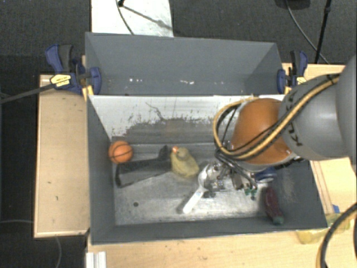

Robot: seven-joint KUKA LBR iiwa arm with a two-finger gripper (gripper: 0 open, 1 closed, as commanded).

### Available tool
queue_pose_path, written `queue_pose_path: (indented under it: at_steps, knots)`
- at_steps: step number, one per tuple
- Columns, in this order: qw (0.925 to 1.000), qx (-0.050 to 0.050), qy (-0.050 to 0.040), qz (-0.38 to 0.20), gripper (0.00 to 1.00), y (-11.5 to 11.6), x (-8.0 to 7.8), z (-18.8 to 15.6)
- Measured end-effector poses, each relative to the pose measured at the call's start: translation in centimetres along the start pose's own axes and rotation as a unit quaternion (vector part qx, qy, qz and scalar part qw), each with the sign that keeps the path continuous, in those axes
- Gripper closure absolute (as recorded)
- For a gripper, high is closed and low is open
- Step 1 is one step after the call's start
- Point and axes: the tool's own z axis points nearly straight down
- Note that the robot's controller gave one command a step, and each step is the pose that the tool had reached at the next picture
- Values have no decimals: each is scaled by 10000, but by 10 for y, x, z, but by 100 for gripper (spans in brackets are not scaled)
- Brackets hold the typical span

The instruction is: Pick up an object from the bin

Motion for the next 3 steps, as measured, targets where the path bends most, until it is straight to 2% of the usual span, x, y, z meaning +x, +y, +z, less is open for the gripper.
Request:
queue_pose_path:
  at_steps: [3]
  knots:
    - [10000,0,0,9,100,0,0,0]
